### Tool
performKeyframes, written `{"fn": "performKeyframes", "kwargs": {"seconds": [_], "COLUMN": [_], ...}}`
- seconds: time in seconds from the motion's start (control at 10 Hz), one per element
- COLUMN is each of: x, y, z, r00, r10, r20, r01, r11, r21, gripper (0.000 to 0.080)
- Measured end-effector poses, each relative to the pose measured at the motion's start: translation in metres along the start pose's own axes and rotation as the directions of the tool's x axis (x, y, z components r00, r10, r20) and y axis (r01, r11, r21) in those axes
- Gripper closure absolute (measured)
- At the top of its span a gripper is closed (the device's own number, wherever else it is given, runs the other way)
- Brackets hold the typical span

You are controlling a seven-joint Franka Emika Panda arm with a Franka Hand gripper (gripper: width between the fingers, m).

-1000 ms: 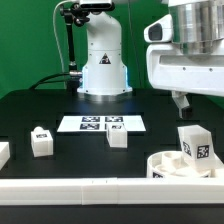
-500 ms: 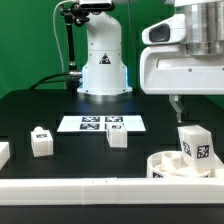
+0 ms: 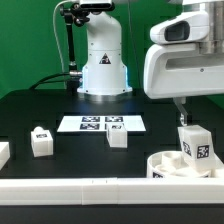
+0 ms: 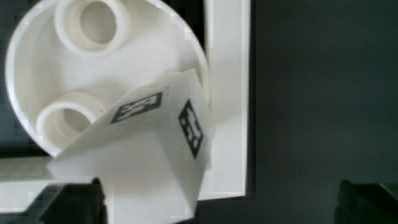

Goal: Assemble stool

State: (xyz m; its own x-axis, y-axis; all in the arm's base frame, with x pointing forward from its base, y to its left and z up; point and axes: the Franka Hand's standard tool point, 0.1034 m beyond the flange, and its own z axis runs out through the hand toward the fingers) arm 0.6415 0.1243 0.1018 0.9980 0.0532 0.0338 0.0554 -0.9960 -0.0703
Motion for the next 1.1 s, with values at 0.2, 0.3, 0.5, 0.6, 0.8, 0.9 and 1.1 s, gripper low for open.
{"fn": "performKeyframes", "kwargs": {"seconds": [0.2, 0.3, 0.5, 0.6, 0.8, 0.9, 1.1], "x": [-0.0002, -0.0002, 0.0009, 0.0004, 0.001, 0.0003, -0.0003], "y": [0.0003, 0.0011, 0.0001, -0.0023, -0.0004, 0.0007, 0.0031], "z": [0.0003, 0.0004, -0.001, -0.0008, 0.0, 0.0012, 0.002], "r00": [0.995, 0.983, 0.922, 0.889, 0.757, 0.706, 0.604], "r10": [-0.096, -0.181, -0.386, -0.457, -0.653, -0.706, -0.795], "r20": [0.001, 0.001, 0.008, 0.014, 0.037, 0.048, 0.06], "r01": [0.096, 0.181, 0.387, 0.457, 0.654, 0.708, 0.797], "r11": [0.995, 0.983, 0.922, 0.888, 0.755, 0.705, 0.602], "r21": [0.0, 0.0, -0.031, -0.037, -0.051, -0.049, -0.042], "gripper": [0.015, 0.015, 0.015, 0.015, 0.015, 0.015, 0.015]}}
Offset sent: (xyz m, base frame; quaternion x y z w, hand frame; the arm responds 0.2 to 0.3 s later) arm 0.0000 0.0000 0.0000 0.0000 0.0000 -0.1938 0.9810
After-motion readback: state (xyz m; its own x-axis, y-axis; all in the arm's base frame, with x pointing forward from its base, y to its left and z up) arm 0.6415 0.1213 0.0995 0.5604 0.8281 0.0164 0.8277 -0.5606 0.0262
